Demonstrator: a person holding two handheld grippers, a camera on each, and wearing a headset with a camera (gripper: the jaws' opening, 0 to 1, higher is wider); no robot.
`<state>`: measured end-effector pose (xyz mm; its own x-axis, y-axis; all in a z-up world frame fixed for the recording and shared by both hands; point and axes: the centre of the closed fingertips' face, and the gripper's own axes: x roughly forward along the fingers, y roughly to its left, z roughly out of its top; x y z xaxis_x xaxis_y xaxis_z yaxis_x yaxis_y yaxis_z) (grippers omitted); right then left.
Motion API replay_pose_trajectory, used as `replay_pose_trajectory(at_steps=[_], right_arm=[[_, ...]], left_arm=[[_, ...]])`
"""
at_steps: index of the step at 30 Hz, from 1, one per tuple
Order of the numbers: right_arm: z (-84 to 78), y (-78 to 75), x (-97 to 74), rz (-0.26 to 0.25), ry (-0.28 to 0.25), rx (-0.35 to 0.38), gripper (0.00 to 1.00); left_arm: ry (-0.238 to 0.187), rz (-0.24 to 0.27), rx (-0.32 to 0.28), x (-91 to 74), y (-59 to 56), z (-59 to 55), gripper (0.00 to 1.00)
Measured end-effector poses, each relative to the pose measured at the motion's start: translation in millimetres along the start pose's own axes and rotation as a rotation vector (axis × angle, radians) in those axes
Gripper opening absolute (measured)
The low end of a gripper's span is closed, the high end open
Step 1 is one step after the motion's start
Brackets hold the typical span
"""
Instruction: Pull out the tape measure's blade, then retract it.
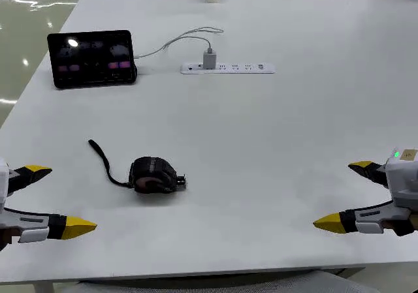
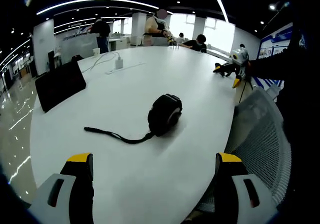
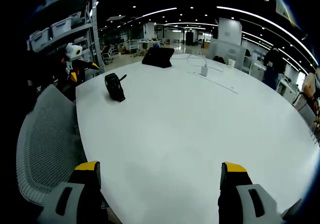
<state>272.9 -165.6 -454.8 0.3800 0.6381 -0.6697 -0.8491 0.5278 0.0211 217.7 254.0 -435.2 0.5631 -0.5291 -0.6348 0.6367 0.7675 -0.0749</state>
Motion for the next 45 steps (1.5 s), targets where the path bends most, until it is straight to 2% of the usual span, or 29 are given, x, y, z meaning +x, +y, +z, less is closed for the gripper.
replay_pose_trajectory(at_steps=[4,10,17,27,30,32,38,41,45], right_arm=[[2.1,3.6,9.5,0.028,0.007,0.001,0.99],[9.0,6.9,22.4,0.05,0.016,-0.032,0.99],[27.8,15.2,39.2,0.09,0.014,-0.078,0.99],[43.3,22.5,61.4,0.153,0.046,-0.144,0.99],[45.2,22.7,66.8,0.167,0.05,-0.156,0.99],[47.0,28.0,70.8,0.178,0.053,-0.166,0.99],[51.9,31.0,84.8,0.208,0.064,-0.199,0.99],[52.0,32.3,91.8,0.221,0.078,-0.222,0.99],[58.7,36.0,98.9,0.235,0.074,-0.231,0.99]], left_arm=[[0.031,-0.021,0.054,8.9,0.9,4.7,0.99],[0.059,-0.057,0.077,19.9,3.6,12.4,0.99],[0.134,-0.125,0.19,37.2,-3.9,15.1,0.99],[0.178,-0.175,0.268,55.5,-4.8,23.7,0.96],[0.189,-0.194,0.289,59.3,-6.5,25.7,0.96],[0.206,-0.206,0.314,62.8,-7.6,26.2,0.96],[0.247,-0.256,0.375,74.3,-17.8,28.2,0.97],[0.261,-0.267,0.408,81.1,-19.1,29.4,0.99],[0.276,-0.289,0.427,90.7,-22.7,32.8,0.99]])
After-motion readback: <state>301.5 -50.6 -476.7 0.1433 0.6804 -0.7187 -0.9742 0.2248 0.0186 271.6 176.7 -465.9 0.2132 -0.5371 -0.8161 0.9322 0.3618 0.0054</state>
